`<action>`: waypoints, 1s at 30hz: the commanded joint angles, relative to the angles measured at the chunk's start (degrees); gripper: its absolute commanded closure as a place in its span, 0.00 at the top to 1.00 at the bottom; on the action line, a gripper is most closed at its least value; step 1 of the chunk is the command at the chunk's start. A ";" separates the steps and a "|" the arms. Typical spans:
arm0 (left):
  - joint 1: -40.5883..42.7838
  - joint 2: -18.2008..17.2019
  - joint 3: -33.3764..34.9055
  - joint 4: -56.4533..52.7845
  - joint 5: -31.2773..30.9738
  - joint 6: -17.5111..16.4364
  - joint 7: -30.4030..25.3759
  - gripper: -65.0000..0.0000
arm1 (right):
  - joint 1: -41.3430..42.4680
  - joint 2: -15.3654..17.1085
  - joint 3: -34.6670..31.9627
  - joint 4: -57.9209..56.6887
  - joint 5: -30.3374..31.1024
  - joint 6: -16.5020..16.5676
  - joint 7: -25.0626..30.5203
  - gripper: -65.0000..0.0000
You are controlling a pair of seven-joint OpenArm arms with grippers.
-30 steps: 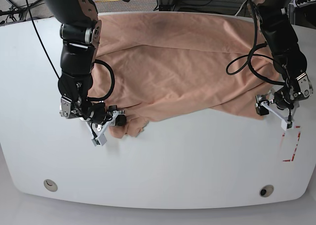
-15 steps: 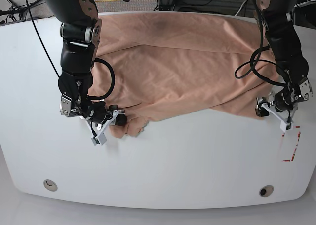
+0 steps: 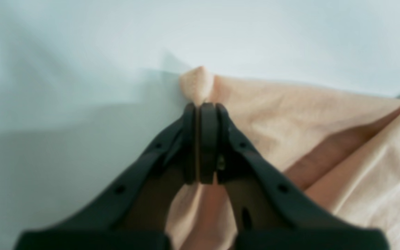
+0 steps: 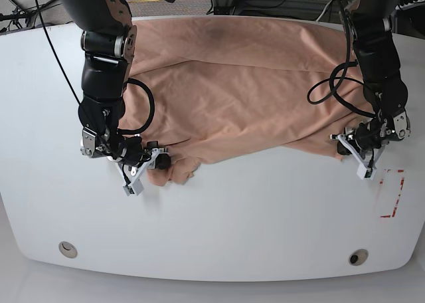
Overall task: Fold the T-shirt properly
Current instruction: 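Move the left gripper down the shirt side and grasp the hem, then lift the hem with both grippers and fold it over toward the collar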
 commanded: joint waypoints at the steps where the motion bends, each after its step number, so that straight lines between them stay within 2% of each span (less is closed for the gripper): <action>1: -0.78 -0.67 -0.07 0.41 0.67 -0.23 1.56 0.00 | 1.39 0.47 -0.04 0.79 -0.29 0.14 -0.59 0.18; 4: -0.78 -0.76 -0.07 0.68 0.49 -0.23 1.56 0.00 | 1.92 0.47 -0.04 2.11 -0.29 0.23 -1.02 0.17; 9: -0.78 -0.85 -1.74 3.84 0.49 -0.23 1.65 0.00 | 2.27 0.29 -0.04 7.47 -0.29 0.14 -4.10 0.05; 20: -0.60 -0.67 -7.54 13.07 0.58 -0.23 5.61 0.00 | 6.58 1.35 -0.13 11.95 -0.29 0.50 -7.71 0.03; 26: -0.34 -0.67 -7.80 16.94 0.58 -0.32 5.69 0.00 | 9.39 2.32 -0.22 12.04 -0.03 0.58 -11.05 0.00; 30: 0.01 -0.76 -7.80 18.09 0.49 -0.58 5.61 0.00 | 9.57 2.40 -0.22 16.79 -0.03 0.58 -12.72 0.00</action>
